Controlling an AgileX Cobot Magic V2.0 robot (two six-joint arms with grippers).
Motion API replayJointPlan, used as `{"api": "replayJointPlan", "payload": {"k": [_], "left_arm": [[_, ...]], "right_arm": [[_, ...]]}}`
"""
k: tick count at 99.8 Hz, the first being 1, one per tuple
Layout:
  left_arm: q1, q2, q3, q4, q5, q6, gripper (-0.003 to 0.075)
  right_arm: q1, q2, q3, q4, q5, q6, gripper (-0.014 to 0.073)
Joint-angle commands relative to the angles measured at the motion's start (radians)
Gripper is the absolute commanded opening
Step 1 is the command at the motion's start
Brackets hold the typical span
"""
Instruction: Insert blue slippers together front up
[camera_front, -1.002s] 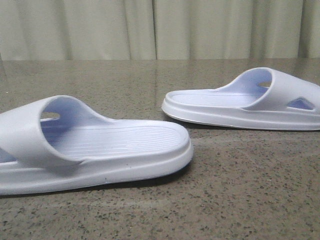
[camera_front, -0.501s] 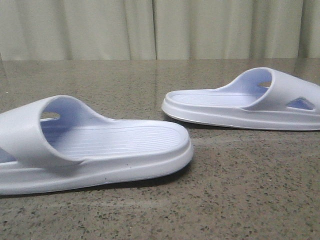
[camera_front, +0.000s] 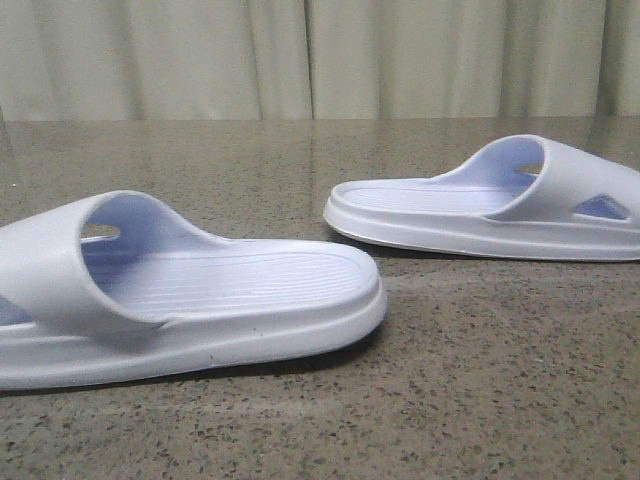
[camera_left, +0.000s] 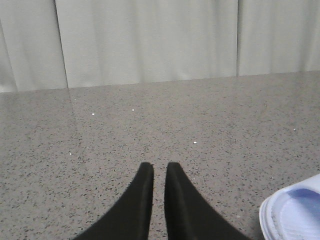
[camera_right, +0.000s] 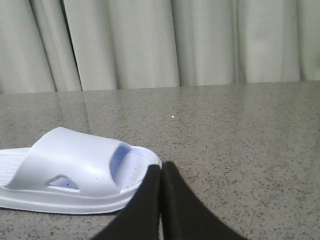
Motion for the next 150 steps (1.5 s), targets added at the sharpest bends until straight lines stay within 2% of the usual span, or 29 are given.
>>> {"api": "replayJointPlan", "payload": {"k": [1, 46, 59, 66, 75, 86, 92, 104, 122, 150], "left_arm": [[-0.006, -0.029, 0.007, -0.001, -0.072, -0.007, 0.0016], [-0.006, -0.029, 0.007, -0.010, -0.075, -0.007, 0.0016], [-0.006, -0.029, 0.007, -0.034, -0.116, -0.007, 0.0016], [-0.006, -0.029, 0.007, -0.073, -0.144, -0.007, 0.0016], [-0.006, -0.029, 0.007, -0.148, -0.181, -0.007, 0.0015], [-0.006, -0.029, 0.000, -0.441, -0.234, -0.047, 0.0015], [-0.006, -0.029, -0.016, -0.502, -0.237, -0.047, 0.0015], [-0.006, -0.027, -0.076, -0.514, -0.174, -0.047, 0.0015], [-0.006, 0.027, -0.219, -0.522, 0.017, -0.047, 0.0015], [-0.006, 0.254, -0.412, -0.490, 0.264, -0.047, 0.0015]], "right_arm": [[0.000, -0.022, 0.022, -0.011, -0.082, 0.003, -0.0107], [0.000, -0.022, 0.022, -0.011, -0.082, 0.003, -0.0107], [0.000, -0.022, 0.022, -0.011, -0.082, 0.003, -0.0107], [0.000, -0.022, 0.022, -0.009, -0.082, 0.003, -0.0107], [0.000, -0.022, 0.022, 0.057, -0.091, 0.003, -0.0107], [0.000, -0.022, 0.005, 0.155, -0.121, 0.003, -0.0107], [0.000, -0.022, -0.025, 0.157, -0.114, 0.003, -0.0107], [0.000, -0.022, -0.106, 0.157, -0.068, 0.003, -0.0106], [0.000, 0.011, -0.252, 0.155, 0.046, 0.003, -0.0106], [0.000, 0.219, -0.474, 0.155, 0.265, 0.003, -0.0106]]}}
